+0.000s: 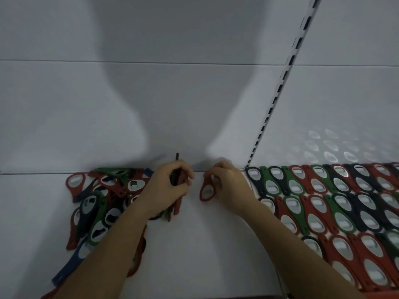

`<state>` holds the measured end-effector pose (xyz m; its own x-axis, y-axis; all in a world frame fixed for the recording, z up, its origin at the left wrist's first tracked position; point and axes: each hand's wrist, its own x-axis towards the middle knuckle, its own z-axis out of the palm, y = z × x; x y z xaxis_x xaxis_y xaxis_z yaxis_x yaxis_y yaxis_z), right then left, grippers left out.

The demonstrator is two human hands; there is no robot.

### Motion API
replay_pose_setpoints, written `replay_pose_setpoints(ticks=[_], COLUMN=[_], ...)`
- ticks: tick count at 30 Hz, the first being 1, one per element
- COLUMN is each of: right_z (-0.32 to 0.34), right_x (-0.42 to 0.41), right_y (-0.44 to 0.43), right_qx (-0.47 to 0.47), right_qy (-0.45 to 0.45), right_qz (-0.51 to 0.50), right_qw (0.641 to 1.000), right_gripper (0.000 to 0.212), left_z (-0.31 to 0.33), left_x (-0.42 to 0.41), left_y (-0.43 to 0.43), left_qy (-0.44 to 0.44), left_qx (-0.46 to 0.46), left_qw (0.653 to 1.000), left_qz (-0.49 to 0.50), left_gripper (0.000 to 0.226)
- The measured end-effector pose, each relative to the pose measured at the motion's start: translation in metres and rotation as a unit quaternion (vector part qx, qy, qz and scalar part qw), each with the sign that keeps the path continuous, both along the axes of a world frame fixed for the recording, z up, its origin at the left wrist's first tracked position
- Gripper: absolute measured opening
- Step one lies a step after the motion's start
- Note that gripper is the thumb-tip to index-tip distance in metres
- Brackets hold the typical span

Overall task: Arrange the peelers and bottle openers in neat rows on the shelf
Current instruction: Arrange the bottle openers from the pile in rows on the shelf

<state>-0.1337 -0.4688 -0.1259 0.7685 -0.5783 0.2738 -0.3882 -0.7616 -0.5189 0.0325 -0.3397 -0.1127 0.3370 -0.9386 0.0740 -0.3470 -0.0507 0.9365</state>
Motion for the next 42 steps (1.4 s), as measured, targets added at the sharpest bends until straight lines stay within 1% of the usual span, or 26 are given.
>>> replay_pose_setpoints(ticks=[1, 2, 3, 5, 6, 8, 9, 10, 12, 13, 17, 20, 24, 28, 31, 32, 33, 34, 36, 37, 39, 40, 41, 42], right_z=[-0.001, -0.001, -0.002, -0.002, -0.003, -0.005, -0.006, -0.006, -0.008, -0.009, -0.015, -0.017, -0.018, -0.023, -0.023, -0.022, -0.020, -0.018, -0.008, -0.001, 0.012, 0.016, 0.018, 0.020], right_x=[-0.004, -0.008, -0.012, -0.021, -0.023, -0.024, -0.024, -0.024, -0.023, -0.023, -0.023, -0.025, -0.025, -0.026, -0.026, -0.026, -0.026, -0.026, -0.028, -0.028, -0.021, -0.017, -0.012, -0.008], right_y=[0.001, 0.001, 0.001, 0.001, 0.001, 0.003, 0.005, 0.006, 0.007, 0.007, 0.011, 0.009, 0.005, 0.005, 0.005, 0.006, 0.008, 0.009, 0.013, 0.015, 0.021, 0.024, 0.026, 0.027], right_qx=[-0.023, -0.039, -0.044, -0.024, -0.004, 0.035, 0.045, 0.050, 0.055, 0.059, 0.060, 0.066, 0.073, 0.066, 0.066, 0.062, 0.052, 0.036, 0.030, 0.064, 0.183, 0.237, 0.277, 0.301], right_qy=[0.000, -0.002, -0.002, 0.024, 0.048, 0.090, 0.100, 0.100, 0.089, 0.083, 0.064, 0.060, 0.053, 0.042, 0.053, 0.054, 0.044, 0.017, -0.063, -0.093, -0.120, -0.135, -0.157, -0.180], right_qz=[-0.017, -0.042, -0.076, -0.143, -0.161, -0.160, -0.155, -0.155, -0.164, -0.168, -0.173, -0.165, -0.159, -0.176, -0.172, -0.170, -0.173, -0.175, -0.164, -0.139, -0.066, -0.041, -0.032, -0.036], right_qw=[1.000, 0.998, 0.996, 0.989, 0.986, 0.982, 0.982, 0.982, 0.981, 0.980, 0.981, 0.982, 0.983, 0.981, 0.981, 0.982, 0.983, 0.984, 0.984, 0.984, 0.974, 0.961, 0.947, 0.936], right_gripper=[0.032, 0.035, 0.036, 0.033, 0.032, 0.031, 0.030, 0.029, 0.029, 0.029, 0.030, 0.029, 0.029, 0.025, 0.025, 0.026, 0.029, 0.031, 0.030, 0.030, 0.036, 0.037, 0.035, 0.030], left_z=[0.006, 0.011, 0.015, 0.016, 0.014, 0.008, 0.006, 0.003, -0.003, -0.006, -0.010, -0.010, -0.011, -0.012, -0.011, -0.010, -0.009, -0.008, -0.004, -0.002, 0.002, 0.002, 0.002, 0.003], left_x=[-0.001, -0.002, -0.006, -0.017, -0.023, -0.031, -0.034, -0.035, -0.035, -0.035, -0.040, -0.047, -0.047, -0.044, -0.045, -0.043, -0.039, -0.035, -0.025, -0.022, -0.021, -0.022, -0.024, -0.024], left_y=[-0.002, -0.003, -0.006, -0.012, -0.016, -0.022, -0.024, -0.026, -0.028, -0.029, -0.041, -0.052, -0.061, -0.063, -0.064, -0.064, -0.063, -0.061, -0.057, -0.054, -0.048, -0.045, -0.041, -0.038], left_qy=[-0.105, -0.186, -0.245, -0.331, -0.362, -0.400, -0.409, -0.414, -0.416, -0.417, -0.438, -0.423, -0.417, -0.410, -0.405, -0.398, -0.377, -0.336, -0.200, -0.125, 0.022, 0.088, 0.148, 0.208], left_qx=[0.015, 0.034, 0.049, 0.065, 0.066, 0.065, 0.079, 0.099, 0.136, 0.140, 0.143, 0.128, 0.118, 0.105, 0.114, 0.112, 0.100, 0.078, 0.015, -0.018, -0.050, -0.049, -0.036, -0.016], left_qw=[0.994, 0.981, 0.967, 0.940, 0.929, 0.913, 0.908, 0.903, 0.894, 0.892, 0.884, 0.894, 0.898, 0.901, 0.901, 0.905, 0.915, 0.935, 0.979, 0.992, 0.998, 0.995, 0.988, 0.977], left_qz=[-0.026, -0.042, -0.050, -0.048, -0.044, -0.041, -0.051, -0.068, -0.098, -0.099, -0.076, -0.076, -0.083, -0.096, -0.102, -0.105, -0.101, -0.084, -0.034, -0.016, 0.005, 0.015, 0.025, 0.035], left_gripper=[0.035, 0.040, 0.043, 0.040, 0.034, 0.017, 0.009, 0.009, 0.020, 0.023, 0.026, 0.030, 0.027, 0.026, 0.026, 0.027, 0.026, 0.024, 0.020, 0.020, 0.015, 0.012, 0.016, 0.027])
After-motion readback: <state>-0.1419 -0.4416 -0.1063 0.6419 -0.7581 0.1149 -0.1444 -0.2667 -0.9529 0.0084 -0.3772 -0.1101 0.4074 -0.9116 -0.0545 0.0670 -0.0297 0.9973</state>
